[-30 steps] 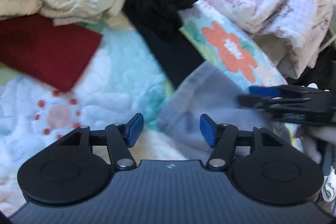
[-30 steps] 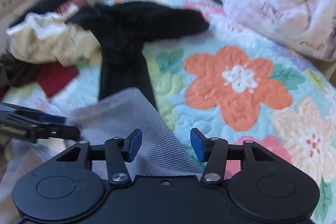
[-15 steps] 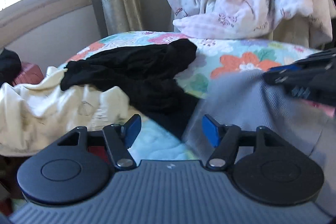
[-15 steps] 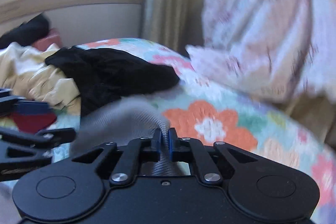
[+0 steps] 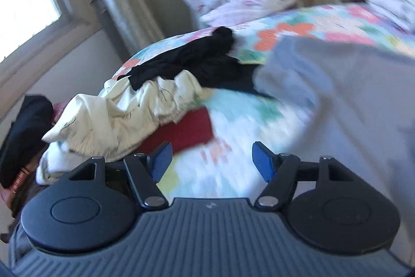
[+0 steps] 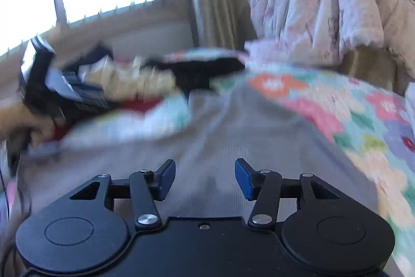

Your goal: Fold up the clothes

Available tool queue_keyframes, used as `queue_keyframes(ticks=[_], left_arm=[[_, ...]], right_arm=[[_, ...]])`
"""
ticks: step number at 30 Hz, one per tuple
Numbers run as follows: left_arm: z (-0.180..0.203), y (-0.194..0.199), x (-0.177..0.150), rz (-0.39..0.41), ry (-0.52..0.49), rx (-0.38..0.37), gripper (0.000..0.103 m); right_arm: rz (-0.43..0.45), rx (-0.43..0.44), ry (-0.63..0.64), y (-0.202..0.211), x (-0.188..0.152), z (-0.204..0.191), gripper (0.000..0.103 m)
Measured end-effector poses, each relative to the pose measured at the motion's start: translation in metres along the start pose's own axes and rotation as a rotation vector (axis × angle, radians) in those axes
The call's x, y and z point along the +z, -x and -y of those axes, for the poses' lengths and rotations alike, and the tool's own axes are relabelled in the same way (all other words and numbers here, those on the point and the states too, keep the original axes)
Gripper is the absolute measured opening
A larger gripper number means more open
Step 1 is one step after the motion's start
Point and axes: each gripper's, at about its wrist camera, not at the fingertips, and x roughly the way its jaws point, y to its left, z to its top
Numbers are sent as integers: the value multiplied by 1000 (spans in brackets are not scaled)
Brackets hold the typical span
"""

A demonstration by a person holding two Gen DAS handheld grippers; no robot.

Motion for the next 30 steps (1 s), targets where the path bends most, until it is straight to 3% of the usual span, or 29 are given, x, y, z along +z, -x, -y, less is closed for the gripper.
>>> queue_keyframes(ticks=[3,9,13,15,17,20,26,30], left_arm=[[13,29,-8,-17,9,-81,67],[33,91,-35,-103,41,-188,67],[31,137,-78,-157,33,-193,68],[27,152,-100,-226,40,-193,68],[21,166,-120,-306,43,-160,68],[12,195,-138,-346,12,-76,68],[-20,263,-138,-276,-17,171,69],[-43,304,-133,-247,-166,386,76]], right_arm=[[-80,53,-35,22,-17,2,61],[-122,-106,153,97,-37,-21,62],[-115,-92,82,156,-64,-25,76],[-107,-67,24,176,-83,-31,77],[-94,-43,-10,191,-103,-39,77],[-71,10,7,202,-121,-65,77],[-18,270,122,213,-111,-140,77],[-33,366,200,233,-86,-188,77]])
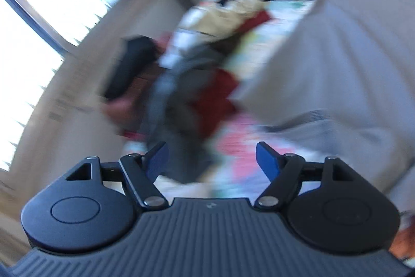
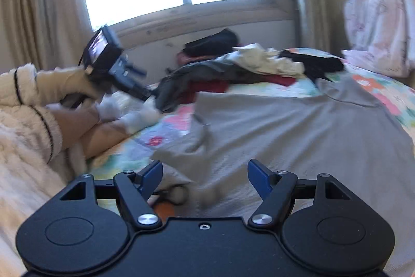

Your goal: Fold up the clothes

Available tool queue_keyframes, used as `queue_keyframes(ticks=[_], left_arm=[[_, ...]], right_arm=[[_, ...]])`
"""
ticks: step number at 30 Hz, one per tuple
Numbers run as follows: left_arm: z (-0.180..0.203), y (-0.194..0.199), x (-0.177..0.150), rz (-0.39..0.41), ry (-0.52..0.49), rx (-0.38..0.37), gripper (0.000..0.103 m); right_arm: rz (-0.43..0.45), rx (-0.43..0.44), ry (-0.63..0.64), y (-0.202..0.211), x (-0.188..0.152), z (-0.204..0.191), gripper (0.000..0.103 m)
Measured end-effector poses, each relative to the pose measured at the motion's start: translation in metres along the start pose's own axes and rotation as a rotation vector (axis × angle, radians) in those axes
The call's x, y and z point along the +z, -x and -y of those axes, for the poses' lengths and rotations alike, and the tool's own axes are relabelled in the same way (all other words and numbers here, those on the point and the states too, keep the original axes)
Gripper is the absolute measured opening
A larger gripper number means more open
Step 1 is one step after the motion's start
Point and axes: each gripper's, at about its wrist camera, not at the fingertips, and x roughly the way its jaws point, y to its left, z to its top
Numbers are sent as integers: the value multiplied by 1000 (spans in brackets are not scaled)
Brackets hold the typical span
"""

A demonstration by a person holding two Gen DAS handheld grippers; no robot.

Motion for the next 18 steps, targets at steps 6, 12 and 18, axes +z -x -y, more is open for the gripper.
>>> queue_keyframes(ticks=[6,12,18], left_arm=[[-77,8,-7,-86,-11,161,77],[-105,1,-27,-185,-147,311,81],[-58,5,-29,-53,-81,-110,81]], right_arm=[[-99,252,-72,9,28,-43,77],[-219,505,-344,14,22,-26,77],[-111,317,-35,-16,8,-23,77]])
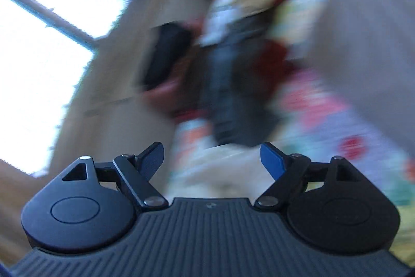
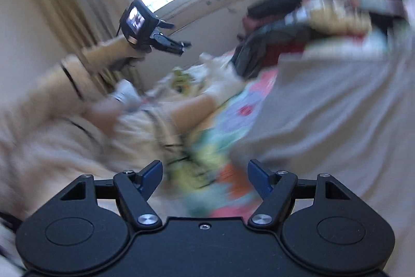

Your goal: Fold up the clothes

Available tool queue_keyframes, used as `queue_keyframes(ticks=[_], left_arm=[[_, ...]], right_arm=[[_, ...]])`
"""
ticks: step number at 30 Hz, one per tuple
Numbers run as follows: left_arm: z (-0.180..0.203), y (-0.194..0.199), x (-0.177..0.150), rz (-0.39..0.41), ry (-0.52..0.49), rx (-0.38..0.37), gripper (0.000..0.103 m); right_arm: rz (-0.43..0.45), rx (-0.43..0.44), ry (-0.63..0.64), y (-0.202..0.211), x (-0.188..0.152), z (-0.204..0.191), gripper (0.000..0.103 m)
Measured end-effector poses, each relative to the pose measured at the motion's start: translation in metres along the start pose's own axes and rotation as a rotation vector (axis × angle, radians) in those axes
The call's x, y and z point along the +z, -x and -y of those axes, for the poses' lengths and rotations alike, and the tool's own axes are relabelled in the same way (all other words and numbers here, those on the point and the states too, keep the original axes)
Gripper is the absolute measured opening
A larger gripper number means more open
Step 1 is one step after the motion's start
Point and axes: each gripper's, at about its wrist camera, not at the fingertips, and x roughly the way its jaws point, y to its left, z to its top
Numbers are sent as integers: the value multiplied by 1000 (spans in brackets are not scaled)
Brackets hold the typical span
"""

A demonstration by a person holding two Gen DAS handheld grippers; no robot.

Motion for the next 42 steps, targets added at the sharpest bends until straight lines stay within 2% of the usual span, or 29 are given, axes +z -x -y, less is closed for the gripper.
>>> queue_keyframes(ticks=[2,3,4,5,6,11,12,14,16,21,22,24,26,28,29,32,35,36,37,38,39,40,42], left_arm=[[35,-11,8,40,-26,-144,81],[53,-17,13,55,-22,-217,80],[68,-25,19,57,-14,-283,80],[83,-34,26,46,-17,-357,74],[97,-40,34,39,-28,-406,67],[131,-75,60,-4,21,-529,61],[136,-80,59,-12,12,-531,61],[146,-89,55,-32,-12,-520,61],[152,-98,49,-62,-19,-506,61],[154,-125,43,-123,17,-445,64],[152,-131,43,-138,32,-428,64],[140,-141,42,-156,78,-382,64],[121,-150,40,-161,161,-336,64],[100,-160,40,-144,250,-310,64],[89,-166,40,-134,286,-296,65],[65,-186,41,-98,362,-280,68],[50,-213,41,-91,413,-314,70],[48,-223,43,-95,420,-327,70],[46,-231,46,-96,430,-343,70],[46,-239,50,-91,442,-367,70],[45,-245,54,-87,449,-405,70],[46,-251,58,-84,454,-440,70],[53,-264,68,-82,442,-471,72]], right_arm=[[32,-25,81,-30,-3,18,67],[17,-20,98,-49,-4,28,54],[-10,-11,114,-69,-6,36,34],[-41,4,132,-88,-8,42,29],[-76,27,152,-107,-12,45,28],[-239,83,247,-184,-28,42,31],[-262,86,262,-194,-31,40,33],[-289,63,310,-205,-38,33,42],[-332,38,367,-211,-46,24,54],[-337,-2,405,-218,-56,20,55],[-333,-14,444,-222,-58,18,44],[-337,3,430,-226,-58,19,8],[-348,59,358,-228,-56,23,8],[-369,189,208,-223,-51,35,6],[-385,221,147,-224,-52,41,6],[-388,196,68,-231,-56,53,5],[-368,277,-80,-225,-49,68,11],[-353,292,-112,-219,-44,72,12],[-329,288,-130,-212,-40,76,17],[-305,270,-148,-204,-35,81,24],[-276,234,-169,-194,-31,86,36],[-241,190,-193,-183,-27,92,41],[-179,115,-239,-159,-22,105,41]])
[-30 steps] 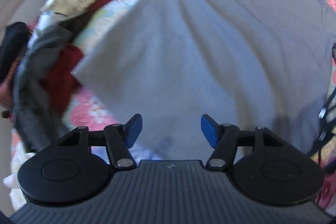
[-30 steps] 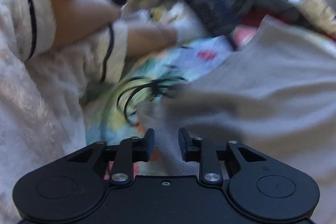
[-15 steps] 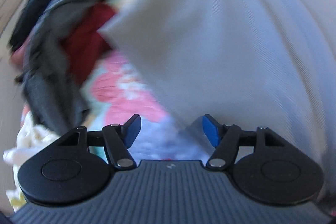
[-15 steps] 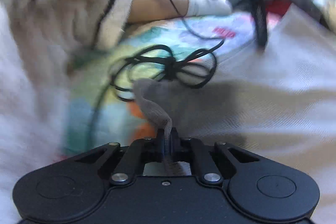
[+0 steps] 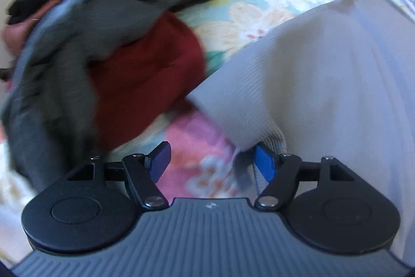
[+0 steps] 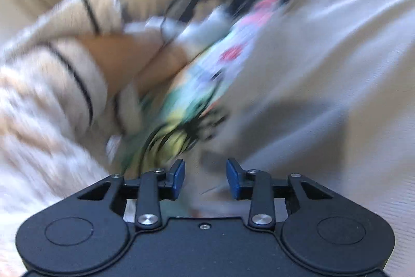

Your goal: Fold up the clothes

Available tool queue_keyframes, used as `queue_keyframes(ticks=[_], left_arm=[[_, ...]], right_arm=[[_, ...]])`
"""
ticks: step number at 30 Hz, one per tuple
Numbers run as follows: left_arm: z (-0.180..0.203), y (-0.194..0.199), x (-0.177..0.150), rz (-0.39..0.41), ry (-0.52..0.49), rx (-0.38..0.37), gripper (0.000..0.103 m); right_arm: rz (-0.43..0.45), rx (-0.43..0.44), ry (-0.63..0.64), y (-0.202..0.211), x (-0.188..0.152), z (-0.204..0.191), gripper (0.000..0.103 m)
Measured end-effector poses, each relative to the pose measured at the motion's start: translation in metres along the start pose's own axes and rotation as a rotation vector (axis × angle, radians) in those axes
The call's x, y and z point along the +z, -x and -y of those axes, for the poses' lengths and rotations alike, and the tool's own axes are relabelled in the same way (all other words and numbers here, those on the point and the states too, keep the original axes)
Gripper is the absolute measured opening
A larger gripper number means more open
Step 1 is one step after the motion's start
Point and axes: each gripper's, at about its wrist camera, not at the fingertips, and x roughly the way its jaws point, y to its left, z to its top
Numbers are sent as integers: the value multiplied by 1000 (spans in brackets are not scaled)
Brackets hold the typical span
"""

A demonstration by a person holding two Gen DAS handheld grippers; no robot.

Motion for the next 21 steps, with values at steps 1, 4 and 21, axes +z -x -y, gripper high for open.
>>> queue_keyframes(ticks=[1,4,21], left_arm=[[3,-8,3,-2,-14,5,74],[7,-20,10,31,-67,-2,67],[2,22,24,198,-31,274,25]], right_arm=[[31,-34,-20,12,0,4,41],[90,-219,-15,40,-5,13,42],[109,-567,-153,82,-53,61,47]])
